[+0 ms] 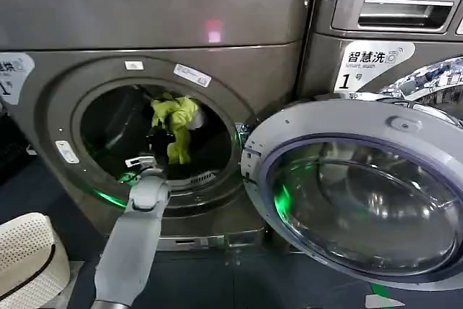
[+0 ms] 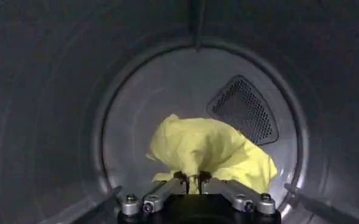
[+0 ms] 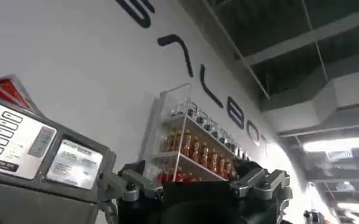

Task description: Grasp the clothes from the dryer.

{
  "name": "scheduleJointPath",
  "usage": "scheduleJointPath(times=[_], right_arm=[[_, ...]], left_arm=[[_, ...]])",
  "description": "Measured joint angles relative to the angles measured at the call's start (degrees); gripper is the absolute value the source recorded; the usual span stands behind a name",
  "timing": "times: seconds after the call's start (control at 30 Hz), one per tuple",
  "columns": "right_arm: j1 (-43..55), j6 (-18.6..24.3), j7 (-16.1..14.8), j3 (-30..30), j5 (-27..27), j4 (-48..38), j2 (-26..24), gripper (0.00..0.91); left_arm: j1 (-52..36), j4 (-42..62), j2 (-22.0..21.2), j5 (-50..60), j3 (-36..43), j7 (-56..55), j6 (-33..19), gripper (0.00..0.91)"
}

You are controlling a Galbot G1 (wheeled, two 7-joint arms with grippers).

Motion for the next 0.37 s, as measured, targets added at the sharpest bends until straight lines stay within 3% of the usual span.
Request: scheduleJointPath(times=[0.37], right_arm=[[-0.37,-1.42,-0.27,0.73,-0.98,-0.29,0.44,0.907]], left_arm=[[0.45,-0.94,-0.27,-0.09,-0.36,-0.13,-0.05,0.0]])
